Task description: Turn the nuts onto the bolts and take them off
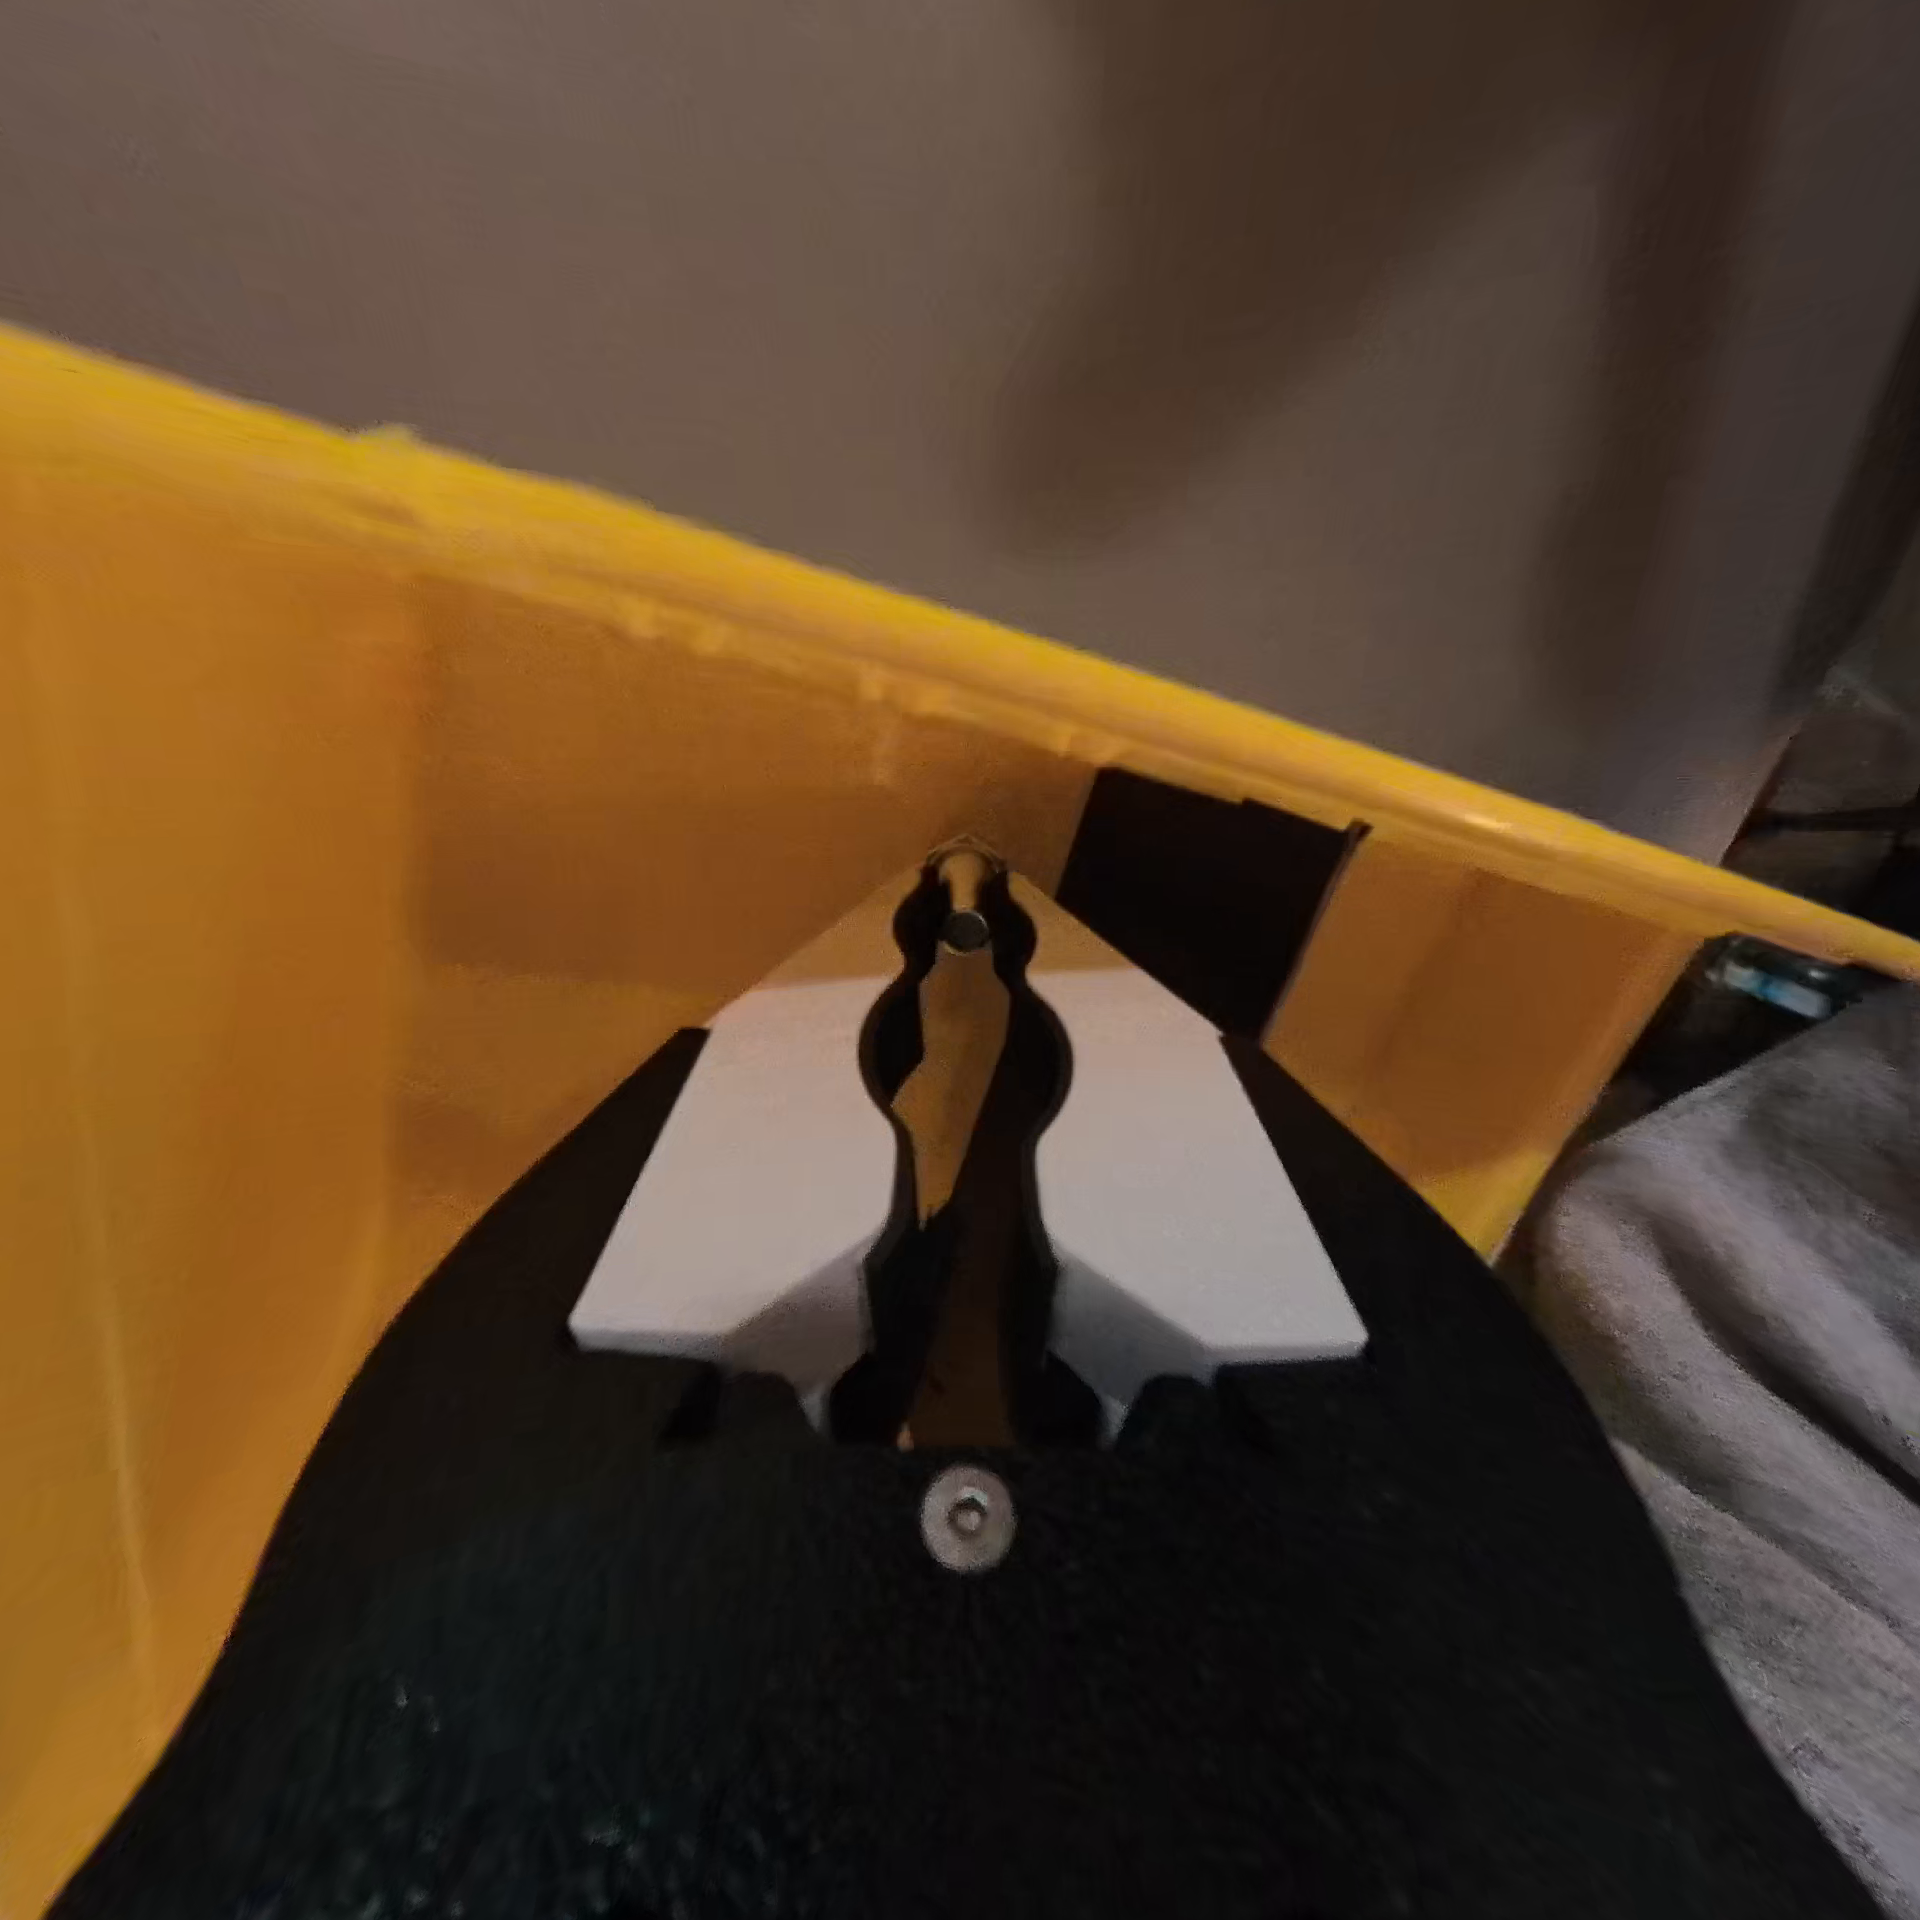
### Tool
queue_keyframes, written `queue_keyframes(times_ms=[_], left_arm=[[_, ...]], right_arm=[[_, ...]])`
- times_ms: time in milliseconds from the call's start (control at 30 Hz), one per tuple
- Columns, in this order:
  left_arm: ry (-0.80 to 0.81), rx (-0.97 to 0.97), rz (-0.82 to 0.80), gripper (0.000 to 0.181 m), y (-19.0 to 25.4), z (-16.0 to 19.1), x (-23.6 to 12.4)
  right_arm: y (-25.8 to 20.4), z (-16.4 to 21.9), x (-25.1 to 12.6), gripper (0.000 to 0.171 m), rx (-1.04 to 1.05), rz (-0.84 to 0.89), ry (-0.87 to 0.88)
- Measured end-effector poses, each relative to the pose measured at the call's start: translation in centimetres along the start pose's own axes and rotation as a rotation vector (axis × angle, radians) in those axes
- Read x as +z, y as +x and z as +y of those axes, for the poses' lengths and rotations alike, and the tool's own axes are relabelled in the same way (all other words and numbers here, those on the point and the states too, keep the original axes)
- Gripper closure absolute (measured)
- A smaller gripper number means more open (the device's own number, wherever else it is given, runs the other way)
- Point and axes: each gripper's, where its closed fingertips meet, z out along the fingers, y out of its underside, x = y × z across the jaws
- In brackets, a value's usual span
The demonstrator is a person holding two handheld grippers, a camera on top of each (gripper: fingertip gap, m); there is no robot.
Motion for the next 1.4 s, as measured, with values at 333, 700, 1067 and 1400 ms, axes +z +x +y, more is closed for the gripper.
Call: queue_keyframes(times_ms=[333,700,1067,1400], left_arm=[[0.390,-0.032,-0.456,0.174,-1.1,-5.7,-10.5],[0.911,-0.295,-1.051,0.174,4.5,-21.3,-5.5],[0.832,-0.549,-0.996,0.144,4.1,-21.2,4.7],[1.296,-0.538,-1.061,0.125,13.7,-9.1,-12.4]], right_arm=[[0.5,-0.2,-0.1,0.171,-0.017,0.037,0.014],[6.2,-0.4,-7.2,0.171,0.056,0.310,0.002],[5.4,-1.1,-13.6,0.171,0.006,0.309,-0.034],[5.4,-0.3,-12.8,0.171,-0.017,0.313,-0.077]])
